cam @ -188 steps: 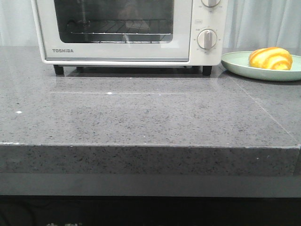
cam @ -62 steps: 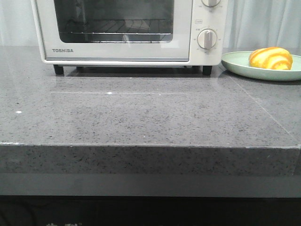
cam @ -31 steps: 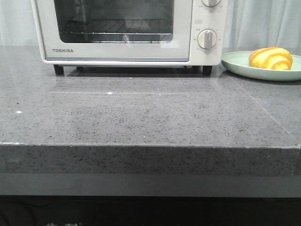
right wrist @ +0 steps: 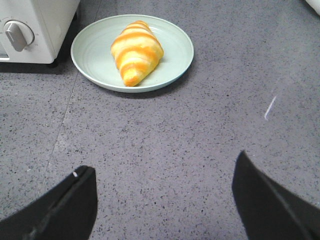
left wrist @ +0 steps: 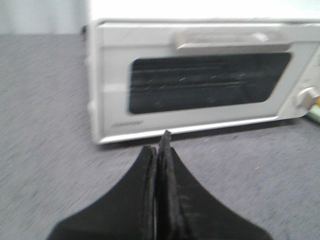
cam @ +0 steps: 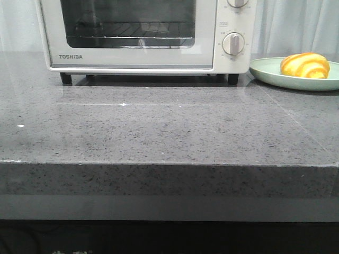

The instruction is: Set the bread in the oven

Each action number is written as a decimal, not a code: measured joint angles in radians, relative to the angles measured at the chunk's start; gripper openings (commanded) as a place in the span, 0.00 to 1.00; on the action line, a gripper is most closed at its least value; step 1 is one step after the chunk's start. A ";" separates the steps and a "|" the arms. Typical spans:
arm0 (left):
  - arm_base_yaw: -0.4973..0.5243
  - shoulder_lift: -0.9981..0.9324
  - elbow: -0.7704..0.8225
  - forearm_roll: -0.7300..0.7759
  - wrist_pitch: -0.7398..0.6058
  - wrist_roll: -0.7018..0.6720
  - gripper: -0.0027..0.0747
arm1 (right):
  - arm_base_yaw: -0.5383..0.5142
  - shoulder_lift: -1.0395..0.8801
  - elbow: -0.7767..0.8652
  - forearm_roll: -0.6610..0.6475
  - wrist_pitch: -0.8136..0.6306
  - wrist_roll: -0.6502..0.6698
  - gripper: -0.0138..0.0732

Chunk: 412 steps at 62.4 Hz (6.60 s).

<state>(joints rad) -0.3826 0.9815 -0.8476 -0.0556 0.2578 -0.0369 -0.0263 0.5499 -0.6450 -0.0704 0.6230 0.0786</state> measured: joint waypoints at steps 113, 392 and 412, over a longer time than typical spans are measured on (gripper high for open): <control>-0.193 0.270 -0.196 -0.015 0.145 0.002 0.01 | 0.000 0.000 0.000 0.009 0.002 0.000 0.82; 0.059 -0.282 0.121 0.035 0.295 0.002 0.01 | 0.713 1.506 -1.369 -0.345 0.291 0.090 0.42; 0.059 -0.282 0.121 0.035 0.295 0.002 0.01 | 0.713 1.512 -1.371 -0.354 0.296 0.090 0.77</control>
<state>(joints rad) -0.3234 0.6990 -0.7270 -0.0203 0.5531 -0.0350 0.6870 2.0621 -2.0159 -0.4242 0.9185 0.1681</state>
